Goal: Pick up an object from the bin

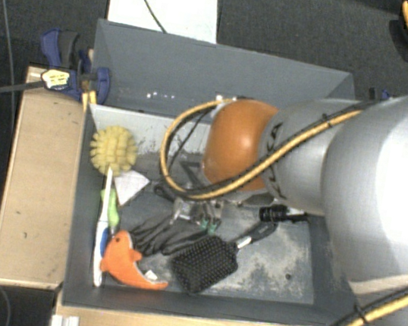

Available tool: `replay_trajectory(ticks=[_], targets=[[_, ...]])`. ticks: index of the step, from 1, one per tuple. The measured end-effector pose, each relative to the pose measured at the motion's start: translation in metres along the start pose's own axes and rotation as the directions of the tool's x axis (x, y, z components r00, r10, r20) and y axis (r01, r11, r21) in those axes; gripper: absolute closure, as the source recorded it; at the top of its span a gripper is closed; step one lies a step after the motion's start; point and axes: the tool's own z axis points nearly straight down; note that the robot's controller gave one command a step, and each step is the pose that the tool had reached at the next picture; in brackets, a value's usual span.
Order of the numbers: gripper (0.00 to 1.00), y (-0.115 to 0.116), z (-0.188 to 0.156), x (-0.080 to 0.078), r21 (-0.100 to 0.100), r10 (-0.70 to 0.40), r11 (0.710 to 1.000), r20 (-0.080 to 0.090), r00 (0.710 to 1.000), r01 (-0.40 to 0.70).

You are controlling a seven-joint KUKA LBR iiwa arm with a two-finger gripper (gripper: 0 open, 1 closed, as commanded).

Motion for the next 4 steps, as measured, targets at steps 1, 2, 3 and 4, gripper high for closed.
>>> replay_trajectory(ticks=[1, 2, 3, 4], targets=[[1.00, 0.000, 0.000, 0.000, 0.000, 0.001, 1.000, 0.000, 1.000, -0.001], [1.00, 0.000, 0.000, 0.000, 0.000, 0.002, 1.000, 0.000, 1.000, -0.002], [1.00, -0.049, -0.063, -0.012, -0.002, 0.052, 0.999, 0.003, 0.999, -0.052], [0.00, -0.049, -0.063, -0.012, -0.001, 0.052, 0.999, 0.003, 0.999, -0.052]])
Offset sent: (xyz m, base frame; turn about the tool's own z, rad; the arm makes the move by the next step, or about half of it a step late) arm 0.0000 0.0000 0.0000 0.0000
